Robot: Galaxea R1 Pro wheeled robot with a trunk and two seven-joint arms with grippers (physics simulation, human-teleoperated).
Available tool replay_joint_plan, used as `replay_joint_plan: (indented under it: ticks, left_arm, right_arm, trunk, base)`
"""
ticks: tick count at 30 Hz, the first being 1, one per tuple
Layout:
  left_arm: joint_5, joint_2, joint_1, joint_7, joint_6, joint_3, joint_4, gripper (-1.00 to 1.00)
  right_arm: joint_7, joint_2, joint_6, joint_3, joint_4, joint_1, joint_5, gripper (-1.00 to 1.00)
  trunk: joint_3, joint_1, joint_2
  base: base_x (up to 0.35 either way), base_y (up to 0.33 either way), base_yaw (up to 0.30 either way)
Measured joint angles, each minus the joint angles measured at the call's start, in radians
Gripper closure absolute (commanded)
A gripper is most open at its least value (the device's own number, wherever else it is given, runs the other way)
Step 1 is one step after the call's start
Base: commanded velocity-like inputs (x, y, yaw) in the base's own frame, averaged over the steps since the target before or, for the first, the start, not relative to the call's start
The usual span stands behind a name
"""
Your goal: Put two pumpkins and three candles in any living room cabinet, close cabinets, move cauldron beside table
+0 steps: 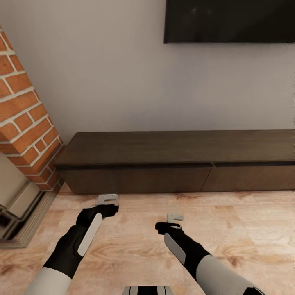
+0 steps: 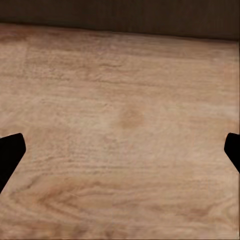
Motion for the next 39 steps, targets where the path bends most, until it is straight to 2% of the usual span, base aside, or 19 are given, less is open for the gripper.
replay_joint_plan:
  ticks: [4,5,6,7,8,11,17,21,25,28,29,30,33,36,39]
  left_arm:
    - [0.003,0.002,0.0,-0.002,0.121,0.041,-0.007,-1.0]
    - [0.003,0.004,0.0,-0.003,0.147,0.067,-0.002,-1.0]
    - [0.005,0.005,0.0,-0.003,0.154,0.077,0.002,-1.0]
    - [0.005,0.007,0.0,-0.004,0.167,0.109,0.032,-1.0]
    - [0.007,0.008,0.0,-0.006,0.171,0.127,0.059,-1.0]
    - [0.007,0.01,0.0,-0.013,0.172,0.165,0.168,-1.0]
    - [0.004,0.012,0.0,-0.013,0.159,0.177,0.284,-1.0]
    - [0.003,0.013,0.0,-0.012,0.105,0.177,0.352,-1.0]
    - [0.005,0.013,0.0,-0.012,0.085,0.176,0.369,-1.0]
    - [0.003,0.013,0.0,-0.012,0.064,0.175,0.418,-1.0]
    - [0.001,0.014,0.0,-0.012,0.036,0.175,0.455,-1.0]
    - [-0.005,0.019,0.0,-0.012,-0.092,0.174,0.563,-1.0]
    - [-0.007,0.024,0.0,-0.011,-0.195,0.17,0.645,-1.0]
    - [-0.009,0.026,0.0,-0.011,-0.224,0.168,0.667,-1.0]
    - [-0.008,0.041,-0.001,-0.011,-0.265,0.166,0.701,-1.0]
  right_arm:
    - [0.001,0.0,0.207,-0.093,-0.051,0.0,-0.011,-1.0]
    - [0.003,-0.001,0.254,-0.134,-0.069,0.001,-0.011,-1.0]
    - [0.003,-0.002,0.266,-0.149,-0.073,0.002,-0.012,-1.0]
    - [0.006,-0.003,0.289,-0.18,-0.078,0.003,-0.012,-1.0]
    - [0.008,-0.003,0.3,-0.193,-0.08,0.003,-0.012,-1.0]
    - [0.011,-0.004,0.302,-0.211,-0.081,0.011,-0.013,-1.0]
    - [0.012,-0.005,0.298,-0.218,-0.073,0.015,-0.015,-1.0]
    - [0.013,-0.004,0.289,-0.218,-0.07,0.015,-0.015,-1.0]
    - [0.013,-0.004,0.22,-0.217,-0.061,0.017,-0.015,-1.0]
    - [0.012,-0.004,0.195,-0.217,-0.034,0.017,-0.014,-1.0]
    - [0.012,-0.004,0.191,-0.217,-0.024,0.017,-0.015,-1.0]
    - [0.012,-0.005,0.182,-0.217,0.012,0.017,-0.015,-1.0]
    - [0.012,-0.005,0.152,-0.217,0.042,0.017,-0.014,-1.0]
    - [0.013,-0.004,0.132,-0.216,0.052,0.017,-0.014,-1.0]
    - [0.013,-0.004,0.124,-0.216,0.057,0.017,-0.015,-1.0]
  trunk:
    - [0.0,0.0,0.0]
    - [0.0,0.0,0.0]
    - [0.0,0.0,0.0]
    - [0.0,0.0,0.0]
    - [0.0,-0.001,0.0]
    - [0.011,-0.002,0.001]
    - [0.035,-0.005,0.002]
    - [0.05,-0.006,0.003]
    - [0.066,-0.008,0.004]
    - [0.077,-0.01,0.005]
    - [0.081,-0.01,0.005]
    - [0.085,-0.01,0.005]
    - [0.097,-0.012,0.006]
    - [0.108,-0.013,0.006]
    - [0.12,-0.014,0.007]
  base:
    - [-0.213,0.0,0.0]
    - [-0.07,0.0,0.0]
    - [-0.036,0.0,0.0]
    - [-0.023,0.0,0.0]
    - [-0.015,0.0,0.0]
    - [-0.005,0.0,0.0]
    - [-0.001,0.0,0.0]
    - [0.0,0.0,0.0]
    - [0.0,0.0,0.0]
    - [0.0,0.0,0.0]
    - [0.0,0.0,0.0]
    - [0.0,0.0,0.0]
    - [0.0,0.0,0.0]
    - [-0.017,0.0,0.0]
    - [-0.147,0.0,0.0]
